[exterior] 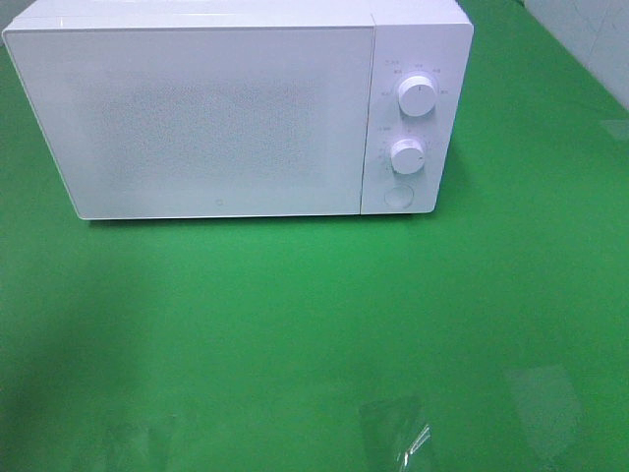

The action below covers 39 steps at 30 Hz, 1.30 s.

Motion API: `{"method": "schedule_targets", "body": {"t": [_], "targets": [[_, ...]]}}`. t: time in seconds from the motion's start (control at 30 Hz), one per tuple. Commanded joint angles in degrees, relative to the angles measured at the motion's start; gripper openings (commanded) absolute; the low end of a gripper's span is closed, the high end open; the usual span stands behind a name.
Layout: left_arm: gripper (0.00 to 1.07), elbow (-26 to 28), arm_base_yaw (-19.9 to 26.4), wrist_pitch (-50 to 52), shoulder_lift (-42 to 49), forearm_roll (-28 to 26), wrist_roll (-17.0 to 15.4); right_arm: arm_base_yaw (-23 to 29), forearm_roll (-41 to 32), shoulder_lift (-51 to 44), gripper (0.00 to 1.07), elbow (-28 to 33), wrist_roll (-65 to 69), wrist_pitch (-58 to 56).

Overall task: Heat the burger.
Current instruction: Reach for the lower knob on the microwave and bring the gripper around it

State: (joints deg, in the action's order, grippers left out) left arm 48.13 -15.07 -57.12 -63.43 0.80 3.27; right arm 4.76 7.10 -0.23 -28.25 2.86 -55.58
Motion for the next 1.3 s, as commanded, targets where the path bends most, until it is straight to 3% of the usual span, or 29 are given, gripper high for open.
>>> {"method": "schedule_targets", "body": {"t": [0.03, 0.23, 0.47, 0.57, 0.77, 1.3], "targets": [[1.0, -3.5, 0.17, -3.38, 6.7, 0.17, -1.78, -0.4, -0.06, -1.55, 0.76, 0.11, -0.69, 0.57], [1.0, -9.91, 0.17, -4.7, 15.07, 0.17, -2.41, -0.4, -0.06, -1.55, 0.76, 0.11, -0.69, 0.57], [1.0, -13.06, 0.17, -8.25, 29.68, 0.17, 2.23, -0.4, -0.06, -1.55, 0.76, 0.11, -0.69, 0.57], [1.0, -15.24, 0.17, -6.53, 35.92, -0.29, 2.23, -0.4, -0.06, -1.55, 0.76, 0.11, -0.69, 0.57], [1.0, -18.56, 0.17, -4.24, 40.85, -0.29, 3.04, -0.4, -0.06, -1.55, 0.76, 0.11, -0.69, 0.57], [1.0, -18.45, 0.17, -4.18, 42.91, -0.46, 2.98, -0.4, -0.06, -1.55, 0.76, 0.11, -0.69, 0.57]]}}
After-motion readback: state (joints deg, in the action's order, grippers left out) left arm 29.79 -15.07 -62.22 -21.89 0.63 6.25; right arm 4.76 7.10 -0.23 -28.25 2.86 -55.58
